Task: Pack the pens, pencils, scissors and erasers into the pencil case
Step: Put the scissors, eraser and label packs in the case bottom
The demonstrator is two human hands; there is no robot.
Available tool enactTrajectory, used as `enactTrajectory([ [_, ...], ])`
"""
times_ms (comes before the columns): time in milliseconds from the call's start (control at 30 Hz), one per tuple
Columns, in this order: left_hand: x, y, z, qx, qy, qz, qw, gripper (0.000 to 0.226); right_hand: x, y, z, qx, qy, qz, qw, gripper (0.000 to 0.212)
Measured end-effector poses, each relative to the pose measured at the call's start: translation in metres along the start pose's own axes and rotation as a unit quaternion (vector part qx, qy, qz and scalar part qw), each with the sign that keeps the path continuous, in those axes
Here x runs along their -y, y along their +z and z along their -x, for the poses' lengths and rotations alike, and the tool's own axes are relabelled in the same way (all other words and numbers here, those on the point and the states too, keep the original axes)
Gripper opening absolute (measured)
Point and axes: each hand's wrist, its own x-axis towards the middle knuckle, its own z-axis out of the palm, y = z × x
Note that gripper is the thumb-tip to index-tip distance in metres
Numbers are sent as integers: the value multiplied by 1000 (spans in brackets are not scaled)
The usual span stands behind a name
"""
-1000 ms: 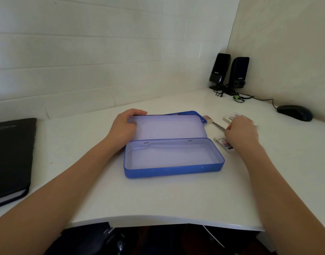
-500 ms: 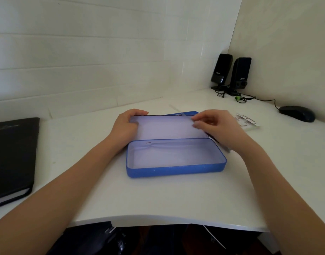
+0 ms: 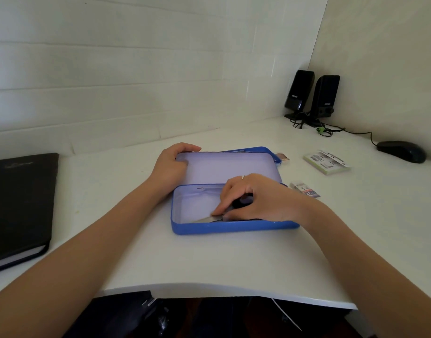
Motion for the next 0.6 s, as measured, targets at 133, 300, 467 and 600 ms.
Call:
enactTrajectory([
  [133,1,0,0,-3,5,-9,1000,51,-2,2,-2,6,12,-15,1000,20],
  [300,2,-1,0,-13,5,10,1000,49,-4,-7,-1,-99,12,-45,994,14],
  [467,4,-3,-1,-16,-5,21,1000,48,-46,-42,12,-306,227,151,912,22],
  [600,4,-2,0,-22,-6,25,999,47,-72,-58,28,-191,425,227,855,39],
])
